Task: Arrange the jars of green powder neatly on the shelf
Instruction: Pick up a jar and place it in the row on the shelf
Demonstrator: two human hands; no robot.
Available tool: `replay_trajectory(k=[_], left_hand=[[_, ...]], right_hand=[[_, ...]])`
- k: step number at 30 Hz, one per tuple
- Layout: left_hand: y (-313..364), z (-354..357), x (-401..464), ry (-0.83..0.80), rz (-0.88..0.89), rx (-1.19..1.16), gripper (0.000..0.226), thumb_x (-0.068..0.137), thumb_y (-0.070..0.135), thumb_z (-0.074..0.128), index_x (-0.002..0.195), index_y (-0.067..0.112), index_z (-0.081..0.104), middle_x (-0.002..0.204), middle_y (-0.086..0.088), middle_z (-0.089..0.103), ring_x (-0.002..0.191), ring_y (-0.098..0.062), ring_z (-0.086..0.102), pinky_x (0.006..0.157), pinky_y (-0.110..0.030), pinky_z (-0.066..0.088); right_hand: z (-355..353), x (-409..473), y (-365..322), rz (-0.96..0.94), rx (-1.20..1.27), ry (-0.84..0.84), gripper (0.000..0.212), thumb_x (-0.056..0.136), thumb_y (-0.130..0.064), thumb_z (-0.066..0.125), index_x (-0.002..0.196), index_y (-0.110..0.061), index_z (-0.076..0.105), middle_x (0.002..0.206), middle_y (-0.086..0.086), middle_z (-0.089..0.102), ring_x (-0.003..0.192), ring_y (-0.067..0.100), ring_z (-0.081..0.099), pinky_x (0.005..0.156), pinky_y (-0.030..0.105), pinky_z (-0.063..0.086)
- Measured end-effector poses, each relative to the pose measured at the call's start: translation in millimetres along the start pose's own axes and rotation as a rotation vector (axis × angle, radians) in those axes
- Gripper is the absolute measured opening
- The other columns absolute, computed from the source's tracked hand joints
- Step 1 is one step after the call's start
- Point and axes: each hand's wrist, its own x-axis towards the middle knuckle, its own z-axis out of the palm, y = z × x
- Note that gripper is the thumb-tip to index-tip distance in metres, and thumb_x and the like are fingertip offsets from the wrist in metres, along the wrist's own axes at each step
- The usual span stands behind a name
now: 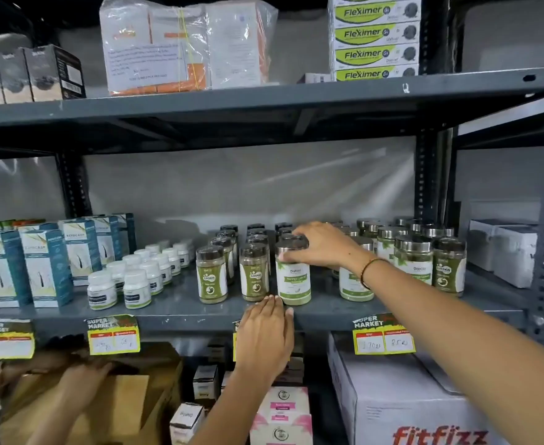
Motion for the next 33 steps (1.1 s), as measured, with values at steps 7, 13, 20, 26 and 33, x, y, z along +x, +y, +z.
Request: replay_trajectory(k=[7, 13, 20, 26, 33], left_hand=[[6, 3, 4, 0.043, 0.023, -0.003, 0.048, 0.096, 0.036, 0.033, 0.111, 0.006, 0.069, 0.111, -0.008, 0.070, 0.106, -0.020, 0.063, 0.096, -0.035, 0.045], [6, 5, 4, 0.071, 0.007, -0.012, 0.047, 0.097, 0.035, 0.032, 0.112, 0.007, 0.068, 0.112, -0.008, 0.069, 0.108, -0.020, 0.062, 0.098, -0.035, 0.045], [7, 2, 4, 0.065, 0.000, -0.014, 0.042, 0.094, 0.029, 0.038, 0.109, 0.005, 0.069, 0.109, -0.010, 0.070, 0.105, -0.022, 0.063, 0.095, -0.036, 0.046], [6, 1, 2, 0.029, 0.002, -0.018, 0.045, 0.095, 0.031, 0.034, 0.111, 0.004, 0.068, 0.111, -0.012, 0.069, 0.107, -0.024, 0.062, 0.096, -0.037, 0.044], [4, -1, 2, 0.022, 0.030, -0.020, 0.047, 0.095, 0.032, 0.034, 0.109, 0.004, 0.069, 0.110, -0.012, 0.070, 0.106, -0.025, 0.063, 0.095, -0.038, 0.046]], right_hand=[[5, 20, 5, 0.005, 0.012, -0.011, 0.060, 0.070, -0.075, 0.060, 0.072, -0.014, 0.057, 0.071, -0.001, 0.062, 0.074, 0.025, 0.063, 0.063, 0.032, 0.044], [5, 21, -1, 0.028, 0.044, -0.021, 0.060, 0.072, -0.067, 0.066, 0.081, -0.008, 0.063, 0.077, 0.004, 0.067, 0.076, 0.023, 0.063, 0.063, 0.031, 0.042], [-3, 7, -6, 0.035, 0.069, 0.040, 0.068, 0.066, -0.069, 0.069, 0.092, -0.007, 0.071, 0.083, 0.003, 0.072, 0.081, 0.023, 0.067, 0.072, 0.033, 0.053], [-38, -23, -4, 0.028, 0.136, 0.126, 0.073, 0.066, -0.068, 0.071, 0.103, -0.006, 0.072, 0.104, 0.010, 0.075, 0.101, 0.026, 0.069, 0.090, 0.046, 0.055], [-101, -73, 25, 0.135, 0.341, 0.144, 0.061, 0.064, -0.061, 0.080, 0.107, -0.019, 0.072, 0.105, -0.005, 0.071, 0.098, 0.014, 0.067, 0.079, 0.026, 0.057]])
